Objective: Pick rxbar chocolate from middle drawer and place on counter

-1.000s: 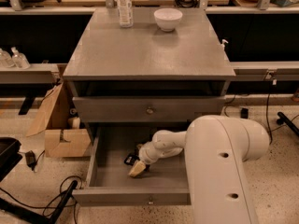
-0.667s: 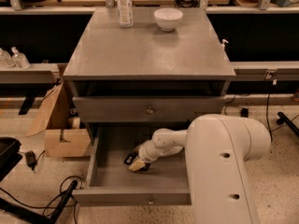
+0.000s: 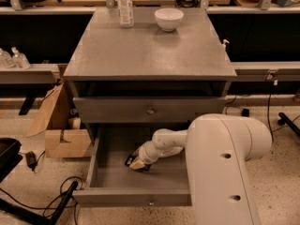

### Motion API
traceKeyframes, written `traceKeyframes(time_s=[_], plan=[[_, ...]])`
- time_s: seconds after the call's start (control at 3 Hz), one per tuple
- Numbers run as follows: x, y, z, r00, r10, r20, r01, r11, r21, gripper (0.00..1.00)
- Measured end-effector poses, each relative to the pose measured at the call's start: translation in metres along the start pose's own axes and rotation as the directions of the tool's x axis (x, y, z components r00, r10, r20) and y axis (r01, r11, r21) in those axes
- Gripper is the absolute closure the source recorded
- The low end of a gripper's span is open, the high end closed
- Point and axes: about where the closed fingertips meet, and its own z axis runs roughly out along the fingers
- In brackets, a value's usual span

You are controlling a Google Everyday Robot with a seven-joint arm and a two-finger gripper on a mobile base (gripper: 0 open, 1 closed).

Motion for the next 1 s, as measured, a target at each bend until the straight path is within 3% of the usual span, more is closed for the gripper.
traceKeyframes(time_s=[0.33,0.67,1.0], plan=[[-0.003,0.014,-0.022,0.999,0.003,0.037,-0.003,1.0,0.004,1.0],[-0.054,0.086,-0.129,0.978,-0.086,0.192,0.095,0.9948,-0.037,1.0],[-0.081,0.103,-0.221,0.953,-0.104,0.285,0.113,0.9934,-0.016,1.0]])
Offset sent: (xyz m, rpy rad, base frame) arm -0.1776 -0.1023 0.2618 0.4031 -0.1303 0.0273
